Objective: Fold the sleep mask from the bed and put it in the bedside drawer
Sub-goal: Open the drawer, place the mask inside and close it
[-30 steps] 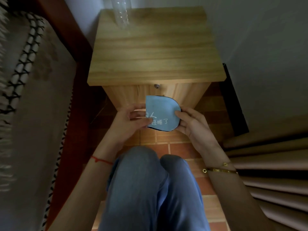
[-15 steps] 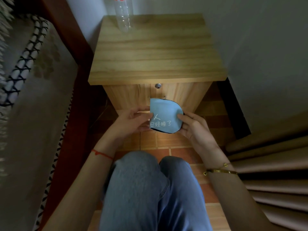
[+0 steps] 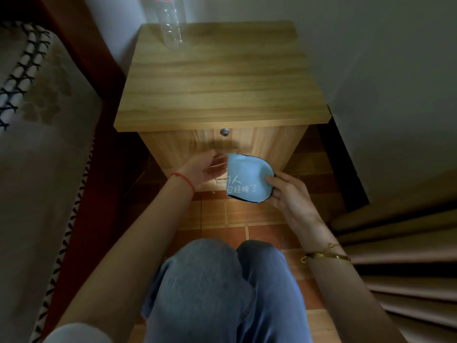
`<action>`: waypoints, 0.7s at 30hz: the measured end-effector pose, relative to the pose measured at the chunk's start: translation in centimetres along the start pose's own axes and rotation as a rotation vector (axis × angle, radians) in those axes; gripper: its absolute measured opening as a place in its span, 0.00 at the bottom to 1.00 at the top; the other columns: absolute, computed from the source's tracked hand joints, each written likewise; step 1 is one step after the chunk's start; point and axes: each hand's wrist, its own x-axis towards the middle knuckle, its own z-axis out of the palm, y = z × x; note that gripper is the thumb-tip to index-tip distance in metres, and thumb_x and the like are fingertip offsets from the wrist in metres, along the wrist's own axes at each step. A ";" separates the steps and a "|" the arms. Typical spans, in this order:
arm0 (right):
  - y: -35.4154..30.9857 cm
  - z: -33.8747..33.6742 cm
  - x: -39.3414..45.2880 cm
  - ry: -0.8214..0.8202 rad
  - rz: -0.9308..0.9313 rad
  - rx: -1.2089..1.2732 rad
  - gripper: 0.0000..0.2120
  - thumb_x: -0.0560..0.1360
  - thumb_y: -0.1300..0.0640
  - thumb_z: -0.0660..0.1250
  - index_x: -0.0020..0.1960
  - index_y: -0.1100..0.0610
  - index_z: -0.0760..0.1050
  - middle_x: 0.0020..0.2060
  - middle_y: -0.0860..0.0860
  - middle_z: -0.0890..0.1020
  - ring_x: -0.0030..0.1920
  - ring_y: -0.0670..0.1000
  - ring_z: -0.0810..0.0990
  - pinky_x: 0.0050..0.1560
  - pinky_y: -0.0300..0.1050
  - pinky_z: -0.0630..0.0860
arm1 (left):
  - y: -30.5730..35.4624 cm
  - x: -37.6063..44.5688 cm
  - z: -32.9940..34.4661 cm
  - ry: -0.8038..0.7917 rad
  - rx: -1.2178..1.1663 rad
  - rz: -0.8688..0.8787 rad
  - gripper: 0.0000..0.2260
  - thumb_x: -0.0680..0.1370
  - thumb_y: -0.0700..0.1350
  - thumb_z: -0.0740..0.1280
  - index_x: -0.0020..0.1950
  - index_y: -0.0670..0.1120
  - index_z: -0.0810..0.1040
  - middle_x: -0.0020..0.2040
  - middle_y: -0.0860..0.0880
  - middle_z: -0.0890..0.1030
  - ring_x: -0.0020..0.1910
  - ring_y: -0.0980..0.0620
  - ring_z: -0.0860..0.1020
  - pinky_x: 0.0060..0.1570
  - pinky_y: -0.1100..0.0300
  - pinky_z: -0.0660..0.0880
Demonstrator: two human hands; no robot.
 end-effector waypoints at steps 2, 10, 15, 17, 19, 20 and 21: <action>0.0 -0.1 0.2 -0.005 0.000 0.007 0.06 0.76 0.63 0.64 0.48 0.56 0.79 0.51 0.58 0.84 0.52 0.55 0.84 0.51 0.48 0.81 | 0.0 0.2 0.3 -0.003 -0.055 -0.003 0.14 0.80 0.42 0.62 0.63 0.40 0.76 0.50 0.46 0.80 0.44 0.53 0.79 0.45 0.61 0.79; 0.1 -0.6 -0.3 -0.051 -0.006 0.013 0.07 0.76 0.63 0.64 0.51 0.59 0.79 0.52 0.59 0.84 0.53 0.55 0.84 0.55 0.50 0.80 | -0.9 0.1 0.7 0.046 -0.134 -0.003 0.06 0.80 0.38 0.61 0.51 0.39 0.77 0.43 0.46 0.79 0.40 0.54 0.77 0.35 0.64 0.79; 0.5 -1.1 -1.2 -0.070 -0.019 -0.007 0.09 0.76 0.62 0.64 0.55 0.61 0.79 0.53 0.59 0.84 0.53 0.55 0.84 0.56 0.53 0.79 | -2.8 -1.7 0.0 0.057 -0.105 -0.067 0.06 0.80 0.40 0.62 0.46 0.41 0.76 0.41 0.45 0.79 0.39 0.51 0.78 0.35 0.61 0.80; 0.7 -1.1 -1.6 -0.079 -0.025 -0.013 0.09 0.76 0.62 0.64 0.53 0.60 0.79 0.52 0.59 0.84 0.53 0.56 0.84 0.56 0.54 0.79 | -3.7 -2.9 -0.2 0.048 -0.100 -0.078 0.06 0.80 0.40 0.61 0.46 0.41 0.75 0.39 0.45 0.80 0.36 0.51 0.79 0.30 0.61 0.80; 1.1 -1.2 -2.2 -0.098 -0.030 -0.014 0.08 0.76 0.62 0.64 0.52 0.58 0.80 0.51 0.58 0.85 0.52 0.55 0.84 0.55 0.54 0.79 | -4.5 -4.2 -0.2 0.028 -0.081 -0.096 0.05 0.80 0.40 0.61 0.46 0.41 0.75 0.36 0.45 0.81 0.33 0.51 0.80 0.30 0.61 0.80; 1.3 -1.2 -2.5 -0.106 -0.028 -0.013 0.08 0.76 0.62 0.64 0.52 0.58 0.80 0.51 0.58 0.85 0.53 0.55 0.84 0.55 0.53 0.79 | -4.9 -4.9 -0.2 0.014 -0.062 -0.108 0.05 0.80 0.40 0.61 0.46 0.41 0.75 0.37 0.45 0.80 0.35 0.51 0.80 0.32 0.60 0.80; 1.6 -1.2 -2.7 -0.110 -0.022 -0.010 0.08 0.76 0.62 0.64 0.53 0.58 0.80 0.51 0.58 0.84 0.53 0.55 0.84 0.54 0.52 0.80 | -5.2 -5.7 -0.2 0.000 -0.048 -0.120 0.05 0.80 0.40 0.61 0.46 0.41 0.75 0.40 0.45 0.80 0.38 0.50 0.79 0.34 0.59 0.80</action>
